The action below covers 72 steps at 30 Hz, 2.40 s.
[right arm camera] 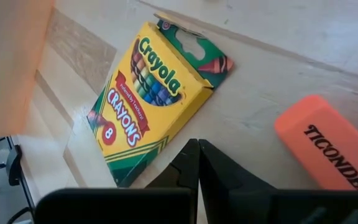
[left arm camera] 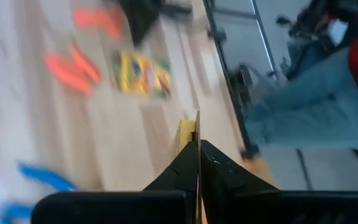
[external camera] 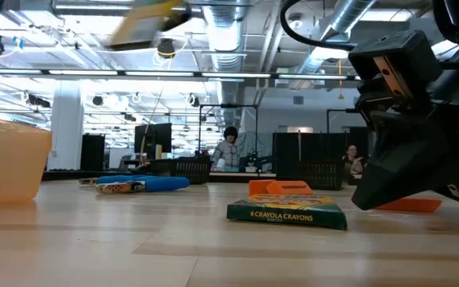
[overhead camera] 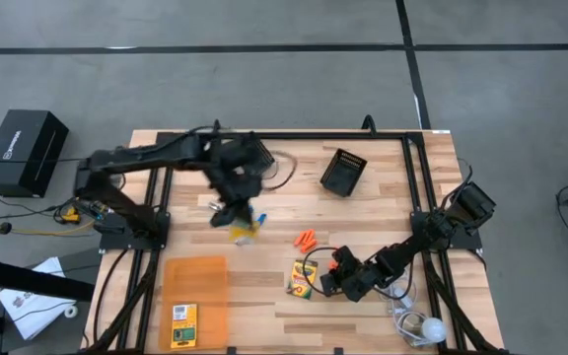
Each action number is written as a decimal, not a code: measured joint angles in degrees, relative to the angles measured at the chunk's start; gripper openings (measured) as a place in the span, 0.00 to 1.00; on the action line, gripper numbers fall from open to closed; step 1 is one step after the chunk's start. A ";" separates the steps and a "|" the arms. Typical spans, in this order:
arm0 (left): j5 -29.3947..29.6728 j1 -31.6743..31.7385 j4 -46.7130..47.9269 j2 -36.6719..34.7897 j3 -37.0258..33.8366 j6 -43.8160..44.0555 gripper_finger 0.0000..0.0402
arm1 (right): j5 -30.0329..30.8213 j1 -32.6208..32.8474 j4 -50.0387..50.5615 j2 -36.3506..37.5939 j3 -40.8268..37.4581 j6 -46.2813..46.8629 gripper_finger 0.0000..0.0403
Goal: Pick & Place School Supplies
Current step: Put the crayon box into the orange transparent bin
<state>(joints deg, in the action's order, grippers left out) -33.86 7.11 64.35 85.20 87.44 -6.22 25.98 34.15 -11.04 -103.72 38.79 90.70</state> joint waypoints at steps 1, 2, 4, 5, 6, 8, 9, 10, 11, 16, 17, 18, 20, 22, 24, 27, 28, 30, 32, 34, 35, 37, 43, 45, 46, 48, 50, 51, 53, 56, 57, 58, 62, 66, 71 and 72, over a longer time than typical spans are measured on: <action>0.06 -1.05 -0.19 -2.14 -3.06 1.93 0.00 | -0.01 0.00 -0.04 0.00 0.00 -0.20 0.00; 0.09 -2.25 -0.21 -4.11 -6.15 3.73 0.00 | -0.03 0.00 -0.22 -0.01 -0.01 -0.61 0.00; 0.09 -5.32 -0.41 -7.94 -12.14 7.63 0.00 | -0.06 0.02 -0.34 -0.04 -0.02 -0.93 0.00; 0.15 -7.00 -0.36 -9.67 -14.98 9.91 0.00 | -0.14 0.02 -0.38 -0.02 -0.02 -0.94 0.00; 0.58 -8.81 -0.76 -11.43 -17.77 12.05 0.00 | -0.19 0.02 -0.38 -0.04 -0.02 -1.09 0.00; 1.20 -12.38 -1.70 -14.84 -22.93 16.62 0.00 | -0.24 0.02 -0.42 -0.04 -0.02 -1.33 0.00; 1.58 -14.09 -3.28 -16.34 -25.23 19.18 0.00 | -0.27 -0.03 -0.42 -0.04 -0.02 -1.34 0.00; 2.20 -15.89 -5.17 -17.81 -27.79 22.03 0.00 | -0.43 -0.09 -0.42 -0.04 -0.02 -1.34 0.00; 2.60 -17.57 -7.09 -19.06 -30.13 24.99 0.00 | -0.44 -0.14 -0.42 -0.04 -0.02 -1.34 0.00; 2.91 -25.21 -19.26 -22.95 -40.78 37.43 0.00 | -0.61 -0.55 -0.61 -0.04 -0.02 -1.34 0.00; 2.97 -26.65 -21.78 -23.09 -42.82 39.34 0.00 | -0.61 -0.59 -0.65 -0.04 -0.02 -1.34 0.00; 3.01 -28.22 -24.08 -23.09 -44.69 41.57 0.00 | -0.59 -0.59 -0.71 -0.04 -0.02 -1.34 0.00; 2.90 -31.22 -29.43 -23.14 -48.23 45.29 0.00 | -0.62 -0.59 -0.78 -0.04 -0.02 -1.36 0.00; 2.90 -33.92 -34.74 -23.14 -51.28 48.40 0.00 | -0.70 -0.59 -0.91 -0.04 -0.02 -1.36 0.00; 2.83 -35.73 -39.68 -23.14 -53.88 51.43 0.00 | -0.83 -0.59 -1.06 -0.04 -0.07 -1.34 0.00; 2.95 -37.08 -45.62 -23.14 -57.17 54.83 0.00 | -0.88 -0.61 -1.16 -0.04 -0.07 -1.12 0.00; 3.03 -37.44 -46.95 -23.14 -58.00 55.70 0.00 | -1.01 -0.68 -1.19 -0.02 -0.07 -1.13 0.00; 3.01 -37.80 -49.53 -23.14 -59.31 56.43 0.00 | -1.82 -0.97 -1.19 -0.02 -0.04 -1.13 0.00; 2.87 -37.82 -50.64 -23.14 -60.02 56.53 0.00 | -2.19 -1.32 -1.21 -0.02 -0.04 -1.17 0.00; 2.46 -37.79 -50.85 -23.14 -60.26 56.52 0.01 | -2.69 -1.72 -1.23 0.00 -0.02 -1.27 0.00; 2.41 -37.81 -50.85 -23.14 -60.26 56.35 0.02 | -3.04 -1.97 -1.24 0.02 -0.02 -1.26 0.00; 2.84 -37.76 -50.76 -23.14 -60.26 56.18 0.04 | -3.54 -2.32 -1.28 0.02 -0.02 -1.21 0.00; 5.52 -36.41 -50.85 -23.14 -60.28 56.19 0.19 | -2.99 -2.51 -2.32 -0.04 0.02 -1.28 0.00; 5.61 -35.79 -51.26 -23.14 -60.28 56.18 0.24 | -2.93 -2.49 -2.90 -0.04 0.00 -1.53 0.00; 5.61 -35.60 -51.69 -23.14 -60.28 56.20 0.27 | -2.93 -2.49 -3.67 -0.02 -0.02 -2.06 0.00; 5.61 -35.23 -52.52 -23.14 -60.18 56.20 0.32 | -2.82 -2.49 -5.13 0.37 -0.06 -3.36 0.00; 5.61 -35.13 -53.07 -23.14 -59.56 56.22 0.37 | -2.57 -2.49 -5.32 0.99 -0.07 -3.89 0.00; 5.61 -35.12 -53.39 -23.14 -59.24 56.19 0.38 | -1.95 -2.49 -4.77 1.41 -0.09 -3.91 0.00; 5.60 -35.10 -53.45 -23.14 -58.90 56.14 0.41 | -0.83 -2.51 -2.20 2.47 -0.37 -3.94 0.00; 5.61 -35.10 -53.58 -23.14 -58.51 56.13 0.43 | -0.58 -2.79 0.40 4.39 -0.23 -3.95 0.01; 5.64 -35.10 -54.01 -23.14 -58.31 56.09 0.43 | -0.58 -2.88 1.20 4.94 -0.20 -4.02 0.02; 5.66 -35.10 -54.62 -23.14 -58.14 56.03 0.43 | -0.57 -2.89 2.03 5.45 -0.20 -4.14 0.03; 6.27 -33.51 -58.44 -23.14 -57.84 54.66 0.41 | -0.40 -3.03 3.73 7.49 -0.16 -4.55 0.10; 7.57 -29.31 -65.28 -23.14 -57.84 54.69 0.38 | 0.16 -3.67 3.84 9.09 -0.15 -5.39 0.17; 10.76 -21.61 -79.65 -23.11 -57.84 54.62 0.35 | 4.42 -4.54 0.65 12.83 -0.12 -9.19 0.19; 11.36 -19.76 -82.94 -23.11 -57.81 54.38 0.34 | 5.05 -4.84 -0.06 13.80 -0.07 -10.30 0.19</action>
<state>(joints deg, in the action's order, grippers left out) -22.50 -12.65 -18.59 62.08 29.63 48.16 31.03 29.31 -11.10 -89.92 38.72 80.40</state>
